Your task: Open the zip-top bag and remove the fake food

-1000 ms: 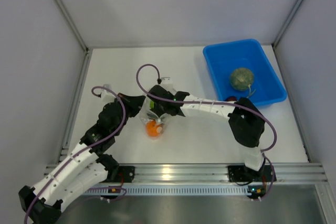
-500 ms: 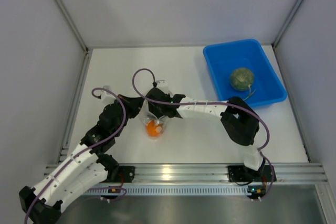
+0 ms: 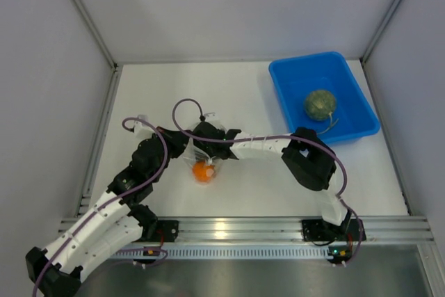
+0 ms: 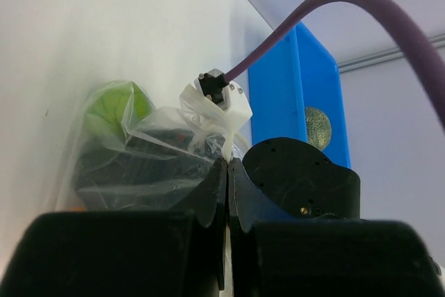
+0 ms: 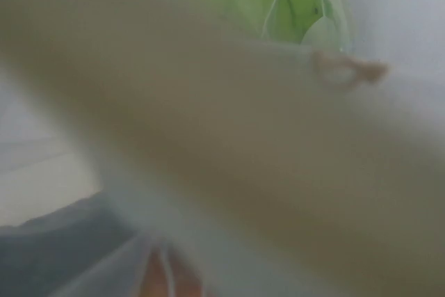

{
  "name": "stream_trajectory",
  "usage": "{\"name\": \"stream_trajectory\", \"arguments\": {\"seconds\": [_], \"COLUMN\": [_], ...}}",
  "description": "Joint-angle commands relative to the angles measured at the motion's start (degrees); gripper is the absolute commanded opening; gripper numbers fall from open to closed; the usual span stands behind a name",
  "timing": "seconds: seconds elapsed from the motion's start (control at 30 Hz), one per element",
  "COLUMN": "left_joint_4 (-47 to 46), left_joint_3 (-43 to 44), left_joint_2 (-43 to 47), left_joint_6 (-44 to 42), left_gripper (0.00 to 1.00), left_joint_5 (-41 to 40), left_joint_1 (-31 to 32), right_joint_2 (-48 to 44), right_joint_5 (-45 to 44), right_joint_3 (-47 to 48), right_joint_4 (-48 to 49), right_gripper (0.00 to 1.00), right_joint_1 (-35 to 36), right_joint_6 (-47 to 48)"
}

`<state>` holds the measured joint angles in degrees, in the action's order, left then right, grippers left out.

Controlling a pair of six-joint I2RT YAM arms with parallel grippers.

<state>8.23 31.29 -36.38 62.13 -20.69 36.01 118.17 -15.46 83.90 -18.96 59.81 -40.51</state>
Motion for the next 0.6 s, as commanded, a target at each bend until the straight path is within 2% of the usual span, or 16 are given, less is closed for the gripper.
{"name": "stream_trajectory", "arguments": {"seconds": [0.0,0.1,0.13,0.23,0.57], "left_joint_4": [-1.5,-1.4,-1.4,-1.4,-1.4], "left_joint_3": [-0.2,-0.2,-0.1,-0.1,0.4], "left_joint_2": [0.6,0.4,0.5,0.6,0.0], "left_joint_6": [-0.8,-0.8,-0.8,-1.0,-1.0], "left_gripper": [0.0,0.0,0.0,0.0,0.0], "left_joint_5": [-1.3,-1.2,-1.2,-1.5,-0.4], "left_joint_1": [0.2,0.1,0.1,0.1,0.1], "right_joint_2": [0.1,-0.7,-1.3,-3.3,-10.3], "right_joint_5": [0.2,-0.4,-0.5,-1.1,-3.8], "right_joint_3": [-1.5,-2.2,-2.2,-2.2,2.4], "right_joint_4": [-0.9,-0.5,-0.4,-0.2,-6.3], "right_gripper": [0.69,0.59,0.53,0.49,0.48], "right_joint_1": [-0.5,-0.6,-0.6,-0.5,0.6], "right_joint_6": [1.0,1.1,1.2,1.7,3.7]}}
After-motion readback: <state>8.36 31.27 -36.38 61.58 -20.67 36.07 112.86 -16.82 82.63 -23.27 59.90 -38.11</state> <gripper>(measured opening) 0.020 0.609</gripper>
